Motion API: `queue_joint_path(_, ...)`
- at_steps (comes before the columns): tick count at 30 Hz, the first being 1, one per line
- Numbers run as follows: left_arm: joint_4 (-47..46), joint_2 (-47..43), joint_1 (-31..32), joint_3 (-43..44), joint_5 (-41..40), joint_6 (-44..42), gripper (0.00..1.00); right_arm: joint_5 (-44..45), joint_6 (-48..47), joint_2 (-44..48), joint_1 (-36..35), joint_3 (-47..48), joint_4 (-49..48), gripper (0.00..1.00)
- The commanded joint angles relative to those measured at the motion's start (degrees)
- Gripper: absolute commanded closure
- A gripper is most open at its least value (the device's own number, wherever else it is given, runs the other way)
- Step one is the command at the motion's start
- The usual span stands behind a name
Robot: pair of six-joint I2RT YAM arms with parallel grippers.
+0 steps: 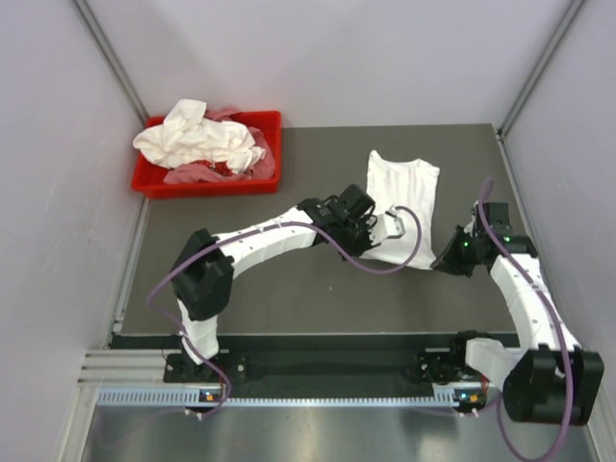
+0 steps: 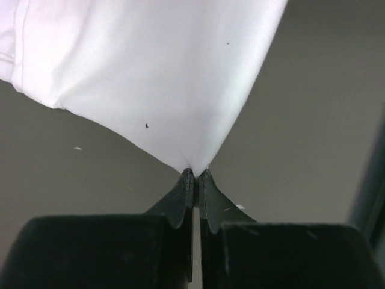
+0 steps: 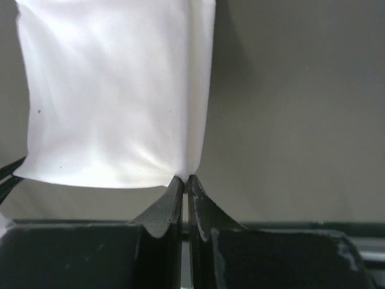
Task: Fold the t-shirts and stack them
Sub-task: Fold the tshirt
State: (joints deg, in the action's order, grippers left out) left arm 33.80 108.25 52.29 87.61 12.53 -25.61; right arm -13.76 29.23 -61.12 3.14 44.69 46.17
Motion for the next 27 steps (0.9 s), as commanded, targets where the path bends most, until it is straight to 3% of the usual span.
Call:
queue_joint_path(1,16.62,-6.72,1.93,-0.69,4.51,0.65,1.0,1.02,-0.05,8.46,0.2,1.54,16.3,1.0)
queue_joint_path(5,25.42,-9.54,2.29,0.1,8.11,-0.32,1.0,0.66,-1.02,13.22,0.2,3.56,25.62,1.0)
queue_joint_path(11,30.36,-9.81,-0.6,5.02,13.65,1.17,1.0,-1.18,-2.51,10.33,0.2,9.8,25.65,1.0)
queue_joint_path(17,24.22,-2.53,-6.4,11.17,7.07,3.19,1.0,-0.48,-3.66,-3.54,0.29,14.63,12.66,1.0)
queue_joint_path(19,22.89,2.02,-10.7,18.6,5.06,5.47,1.0,0.92,-3.66,-11.96,0.29,18.39,8.69,1.0)
queue_joint_path(27,19.38,17.85,-15.73,37.7,-1.19,6.27,1.0,5.84,-3.13,-28.59,1.43,30.79,0.95,1.0)
